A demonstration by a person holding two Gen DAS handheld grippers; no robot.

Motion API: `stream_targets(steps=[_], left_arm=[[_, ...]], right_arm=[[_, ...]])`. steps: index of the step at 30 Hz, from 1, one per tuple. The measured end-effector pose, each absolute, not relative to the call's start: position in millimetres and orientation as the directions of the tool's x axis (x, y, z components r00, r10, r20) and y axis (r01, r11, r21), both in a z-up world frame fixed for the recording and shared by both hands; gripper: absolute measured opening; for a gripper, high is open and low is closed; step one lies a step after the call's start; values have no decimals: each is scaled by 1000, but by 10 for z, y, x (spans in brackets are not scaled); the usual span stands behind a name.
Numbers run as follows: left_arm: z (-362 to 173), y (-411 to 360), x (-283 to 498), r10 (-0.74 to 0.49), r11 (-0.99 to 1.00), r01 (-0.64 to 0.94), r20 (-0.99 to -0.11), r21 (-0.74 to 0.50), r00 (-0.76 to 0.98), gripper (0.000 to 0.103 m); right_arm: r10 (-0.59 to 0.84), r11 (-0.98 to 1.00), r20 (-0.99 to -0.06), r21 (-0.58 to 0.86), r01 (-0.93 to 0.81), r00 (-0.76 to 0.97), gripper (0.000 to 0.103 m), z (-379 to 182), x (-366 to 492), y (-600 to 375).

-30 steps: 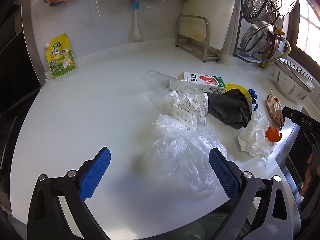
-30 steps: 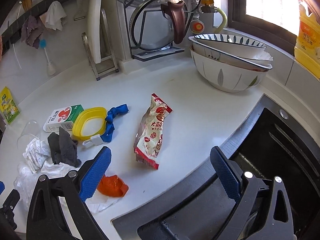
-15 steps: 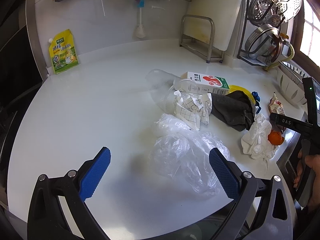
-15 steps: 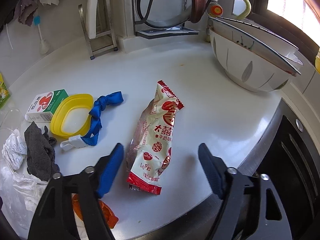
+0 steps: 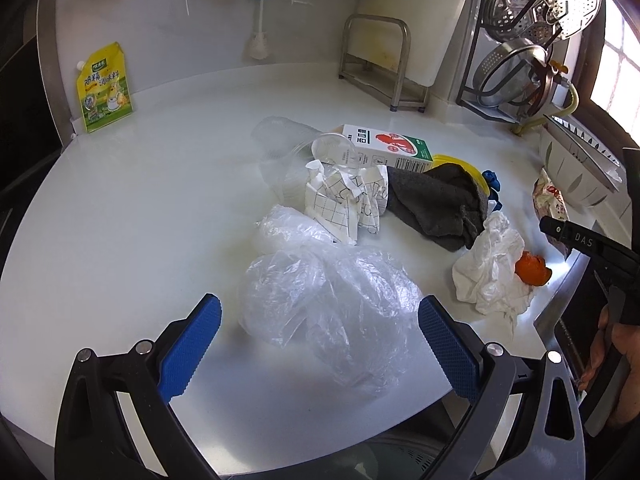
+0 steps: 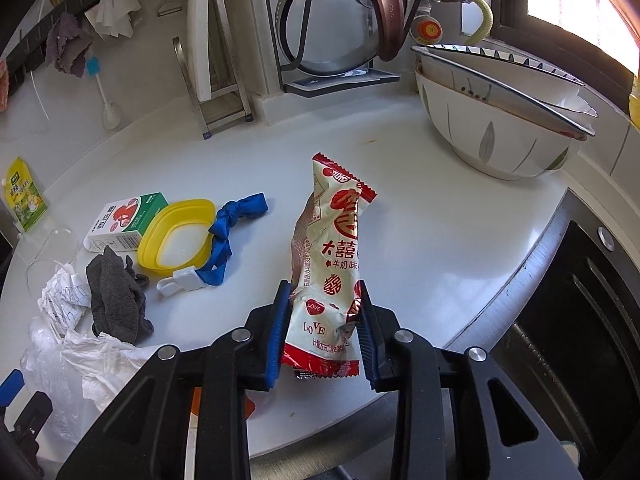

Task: Collect trash
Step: 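Grasp the clear plastic bag with the left tool while the right tool grasps the snack wrapper, then carry both items over the basket and open both tools to drop them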

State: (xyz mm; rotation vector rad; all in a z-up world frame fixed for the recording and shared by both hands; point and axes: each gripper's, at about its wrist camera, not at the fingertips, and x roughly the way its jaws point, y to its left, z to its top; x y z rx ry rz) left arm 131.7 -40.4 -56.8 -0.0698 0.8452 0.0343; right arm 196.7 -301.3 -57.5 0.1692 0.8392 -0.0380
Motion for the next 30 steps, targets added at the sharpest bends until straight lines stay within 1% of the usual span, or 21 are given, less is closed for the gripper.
stream_targets(steps=[3,5,6,7,9,10,11,12,14,16,23,30], left_arm=[[-654,-508,1382,28,999,-54,-753,-9,658,96],[-702,-532,1409,39,999,-54,-753,4,657,94],[-721,-537,1419,43,998,-55,-753,10,657,85],[-739,-533,1432,43,999,-52,-757,12,652,69],[-757,-508,1450,30,999,-42,-764,5,645,57],[-746,-489,1436,18,999,-33,-758,-5,652,44],[-740,-469,1428,6,1000,-26,-756,-15,655,37],[-735,-448,1420,-1,1000,-23,-755,-21,656,25],[-723,-392,1407,-15,999,-21,-757,-38,653,16],[-693,-333,1379,-27,999,-16,-754,-50,657,12],[-447,-176,1162,-6,1000,-9,-714,-17,700,12],[-235,3,819,0,1000,6,-687,7,727,12]], right_arm=[[23,987,-733,123,99,680,30,-560,1943,-3012],[23,987,-728,127,102,685,30,-558,1917,-3025],[28,985,-728,137,105,685,30,-562,1915,-3042],[31,984,-729,143,108,684,30,-568,1922,-3057],[31,983,-729,147,112,684,30,-571,1914,-3076],[31,983,-728,146,111,684,30,-569,1916,-3076],[31,983,-727,145,110,686,30,-565,1917,-3073],[29,984,-724,142,107,689,30,-556,1909,-3067],[25,986,-719,132,101,695,30,-538,1886,-3040],[24,987,-713,129,97,701,30,-517,1849,-3025],[15,987,-684,125,97,730,30,-399,1612,-3006],[19,987,-640,133,86,768,30,-193,1084,-2915]])
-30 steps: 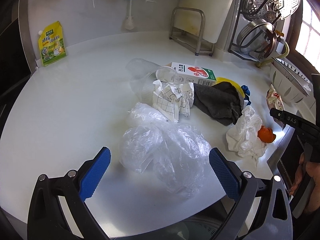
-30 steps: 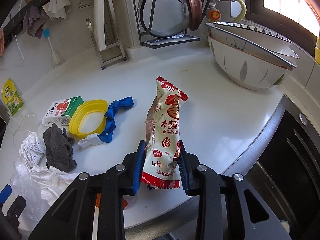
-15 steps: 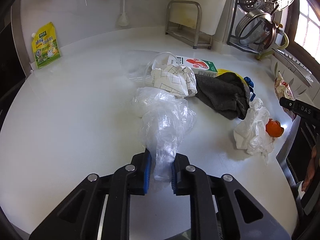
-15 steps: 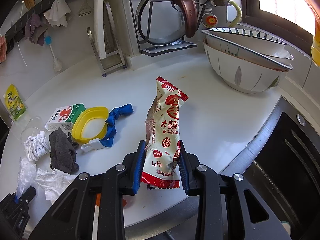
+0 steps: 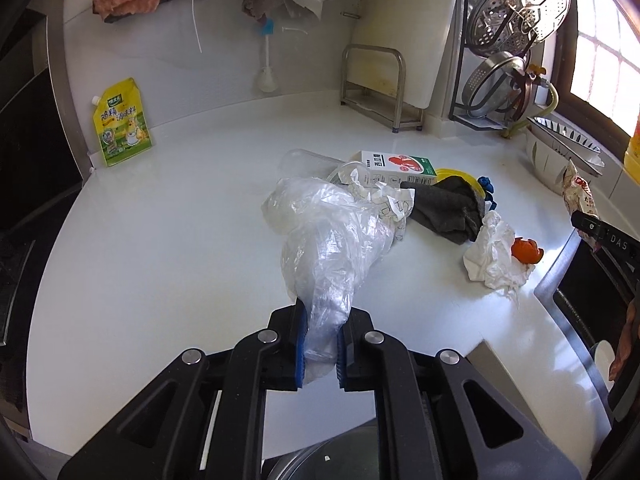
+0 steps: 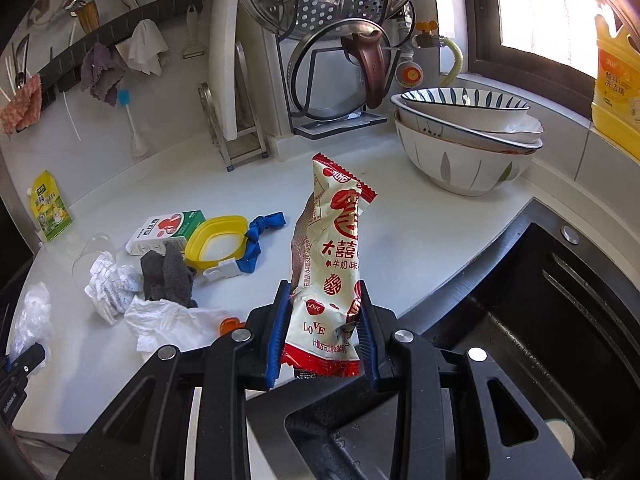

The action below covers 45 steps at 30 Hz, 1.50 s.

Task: Collect trash
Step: 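Carry both items over the basket and open both tools to drop them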

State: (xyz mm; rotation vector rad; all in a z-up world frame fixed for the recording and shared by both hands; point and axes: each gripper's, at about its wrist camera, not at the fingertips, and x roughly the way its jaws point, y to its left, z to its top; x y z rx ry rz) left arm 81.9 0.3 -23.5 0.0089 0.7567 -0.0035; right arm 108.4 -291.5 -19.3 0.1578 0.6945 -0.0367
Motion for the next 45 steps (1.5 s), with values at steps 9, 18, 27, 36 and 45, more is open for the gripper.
stream_targets(steps=[9,18,27,36,45], left_arm=[[-249,45,219,-51,997,73,-676,4,735,12],[-470,62,-323,-108,991,136,-688,-14,717,12],[-769,-23,-677,-137,981,192,-716,-4,684,12],[-902,-69,-815,-161,974,228,-737,-9,656,12],[-934,-49,-816,-169,974,225,-744,-26,646,16]], right_arm=[[61,991,-624,134,30,779,30,-200,94,-2435],[161,976,-641,215,-26,750,30,-507,-835,-1899],[177,979,-672,194,-60,719,30,-823,-1305,-1619],[200,974,-690,214,-68,696,31,-962,-1441,-1573],[206,974,-695,213,-77,689,31,-989,-1425,-1538]])
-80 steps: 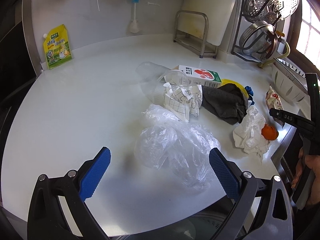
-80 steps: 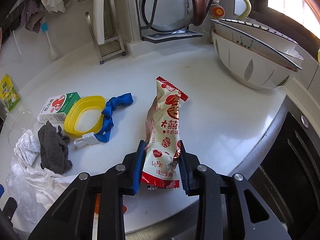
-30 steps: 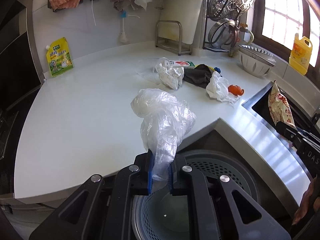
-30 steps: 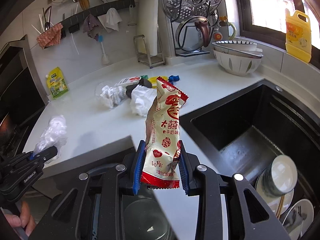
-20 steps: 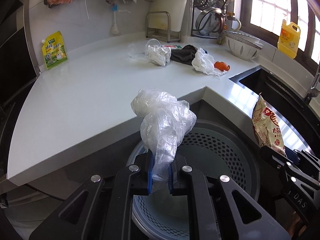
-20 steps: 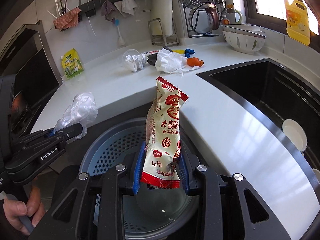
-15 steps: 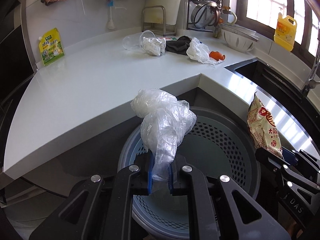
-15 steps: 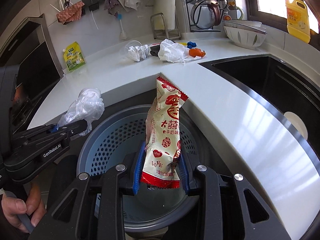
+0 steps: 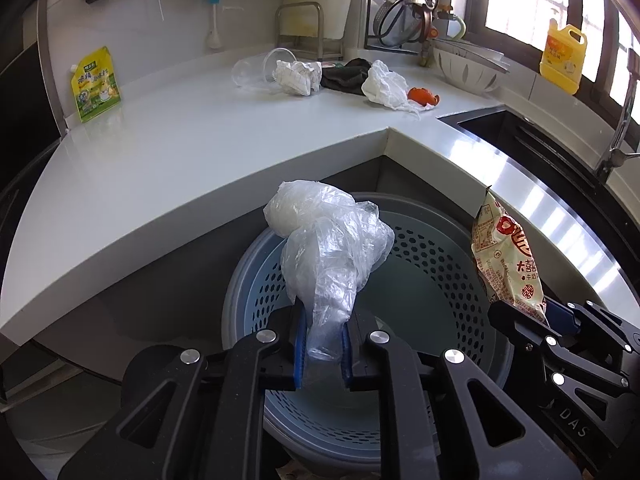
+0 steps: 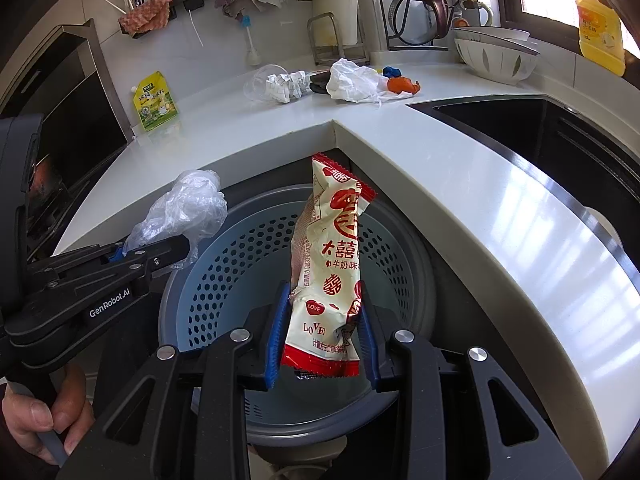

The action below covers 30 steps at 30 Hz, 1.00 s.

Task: Collect trash
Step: 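Carry both items over the basket and open both tools to drop them, then move both open tools back toward the trash on the counter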

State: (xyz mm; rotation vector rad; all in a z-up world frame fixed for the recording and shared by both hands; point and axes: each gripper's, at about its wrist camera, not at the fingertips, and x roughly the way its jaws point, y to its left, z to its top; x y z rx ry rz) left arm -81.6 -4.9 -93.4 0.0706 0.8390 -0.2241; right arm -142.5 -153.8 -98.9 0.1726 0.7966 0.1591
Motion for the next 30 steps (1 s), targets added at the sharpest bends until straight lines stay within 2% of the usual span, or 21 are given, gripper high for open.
stream_targets(steps=[2,4,7,8,9,19,30], left_arm=[[-942,-46,-813,-166,975,223,-746,-24,645,20],[-947,-31,-816,-162,976,218,-745,-23,647,35],[-943,-11,-820,-157,978,207,-739,-24,656,53],[-943,-8,-817,-156,979,205,-738,-24,657,53],[-944,-4,-812,-154,979,203,-739,-25,656,53],[-974,15,-792,-143,981,191,-743,-21,654,60],[-870,2,-675,-123,984,181,-720,3,683,69]], right_arm=[[210,973,-696,217,-77,686,31,-1002,-1414,-1526],[212,973,-701,219,-77,681,32,-1019,-1399,-1516],[211,973,-699,218,-77,683,46,-1035,-1407,-1515],[205,974,-696,214,-73,688,55,-1029,-1411,-1516],[204,974,-692,215,-72,693,58,-1021,-1413,-1520],[216,968,-688,244,-60,693,58,-1045,-1411,-1590],[216,968,-640,242,-73,738,61,-865,-1343,-1652]])
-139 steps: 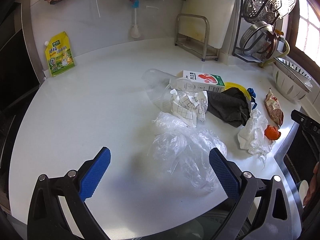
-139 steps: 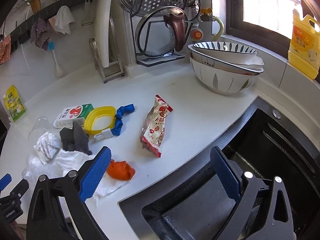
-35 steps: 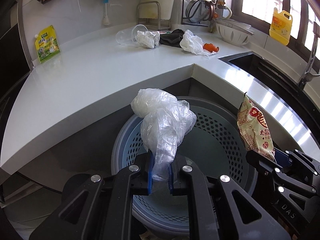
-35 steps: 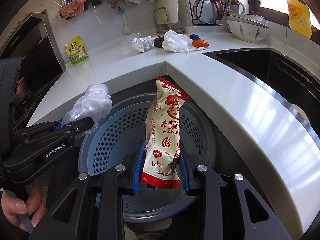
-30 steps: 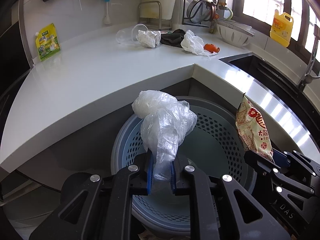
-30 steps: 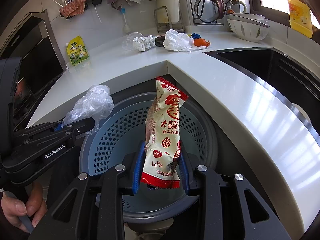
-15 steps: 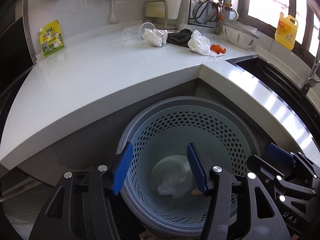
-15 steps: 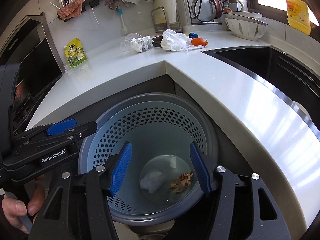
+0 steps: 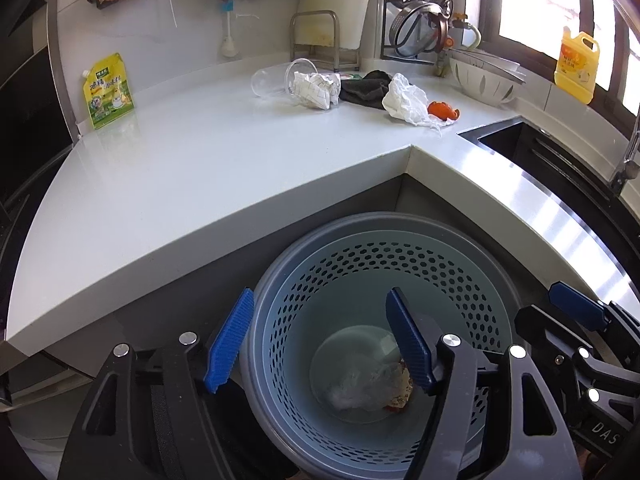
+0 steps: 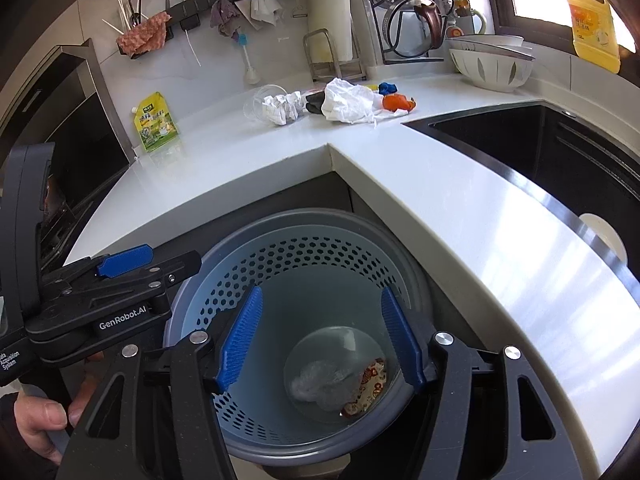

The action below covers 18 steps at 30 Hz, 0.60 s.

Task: Collect trash
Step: 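Move both open tools back toward the trash on the counter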

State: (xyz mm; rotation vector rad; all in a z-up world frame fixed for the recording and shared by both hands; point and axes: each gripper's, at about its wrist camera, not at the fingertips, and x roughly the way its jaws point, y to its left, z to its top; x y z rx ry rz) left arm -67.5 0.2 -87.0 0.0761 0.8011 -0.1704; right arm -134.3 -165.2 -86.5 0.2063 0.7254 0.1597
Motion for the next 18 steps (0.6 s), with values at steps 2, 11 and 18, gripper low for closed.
stream_targets(steps=[2,11,18], left_arm=[[-816,-11,-635,-133,982,188,-714,-2,687,69],[-584,-50,-514,-171,976,216,-683,-20,710,72],[-449,-79,-285,-158,980,197,-662,-15,733,73]], right_arm=[[204,971,-643,229,-69,738,61,-806,-1266,-1667],[191,963,-614,266,-26,766,62,-632,-1118,-1839],[188,966,-593,256,-38,783,62,-435,-847,-1958]])
